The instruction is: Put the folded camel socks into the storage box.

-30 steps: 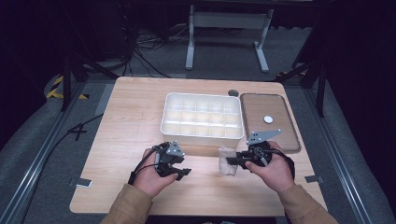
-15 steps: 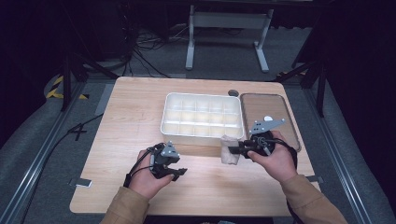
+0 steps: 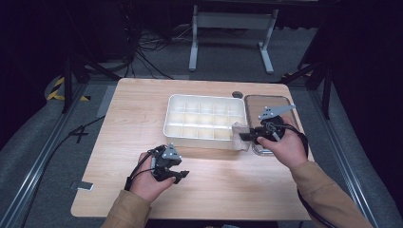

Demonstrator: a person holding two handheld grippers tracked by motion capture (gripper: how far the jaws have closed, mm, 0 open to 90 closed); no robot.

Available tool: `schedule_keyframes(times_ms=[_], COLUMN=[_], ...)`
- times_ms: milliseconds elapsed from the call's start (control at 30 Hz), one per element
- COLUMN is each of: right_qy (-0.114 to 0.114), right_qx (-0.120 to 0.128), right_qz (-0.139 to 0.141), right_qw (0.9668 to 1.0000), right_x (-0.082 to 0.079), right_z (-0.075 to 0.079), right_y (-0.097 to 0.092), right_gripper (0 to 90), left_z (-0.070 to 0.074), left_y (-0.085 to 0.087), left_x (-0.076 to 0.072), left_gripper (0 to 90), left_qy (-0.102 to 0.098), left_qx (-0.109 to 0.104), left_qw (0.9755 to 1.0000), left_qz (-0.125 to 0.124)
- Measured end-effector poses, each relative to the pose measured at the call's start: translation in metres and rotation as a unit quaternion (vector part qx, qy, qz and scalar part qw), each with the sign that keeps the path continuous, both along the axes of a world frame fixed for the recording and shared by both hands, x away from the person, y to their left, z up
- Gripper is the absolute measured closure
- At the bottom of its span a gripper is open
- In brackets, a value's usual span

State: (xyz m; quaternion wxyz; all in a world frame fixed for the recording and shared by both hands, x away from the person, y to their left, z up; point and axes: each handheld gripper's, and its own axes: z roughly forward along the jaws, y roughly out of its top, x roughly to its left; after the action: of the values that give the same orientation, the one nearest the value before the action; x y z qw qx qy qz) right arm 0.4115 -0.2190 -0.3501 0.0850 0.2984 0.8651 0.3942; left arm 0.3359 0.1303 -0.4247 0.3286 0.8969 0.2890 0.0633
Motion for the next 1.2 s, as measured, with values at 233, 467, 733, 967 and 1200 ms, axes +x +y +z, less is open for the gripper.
schedule_keyframes(times_ms=[233,467,733,967,1200], right_qy=[-0.015,-0.013,-0.002,-0.001,-0.026], right_qx=[-0.026,-0.040,-0.061,-0.055,-0.062], right_qz=[-0.017,-0.027,-0.030,-0.036,-0.021], right_qw=[0.9994,0.9988,0.9977,0.9978,0.9975], right_x=[0.021,0.036,0.048,0.055,0.061], right_z=[-0.001,-0.005,-0.008,-0.009,-0.010], right_y=[-0.001,0.002,0.004,0.003,0.005], right_gripper=[74.1,74.0,74.0,73.8,73.4], left_z=[0.000,0.000,0.000,0.000,0.001], left_y=[0.002,0.004,0.006,0.006,0.006], left_x=[0.000,-0.001,-0.001,-0.001,-0.001], left_gripper=[49.0,49.0,49.0,49.0,49.2], left_qy=[-0.001,0.002,0.002,0.002,-0.003], left_qx=[0.001,-0.003,-0.002,-0.004,-0.007], left_qw=[1.0000,1.0000,1.0000,1.0000,1.0000], left_qz=[0.000,0.006,0.009,0.007,0.007])
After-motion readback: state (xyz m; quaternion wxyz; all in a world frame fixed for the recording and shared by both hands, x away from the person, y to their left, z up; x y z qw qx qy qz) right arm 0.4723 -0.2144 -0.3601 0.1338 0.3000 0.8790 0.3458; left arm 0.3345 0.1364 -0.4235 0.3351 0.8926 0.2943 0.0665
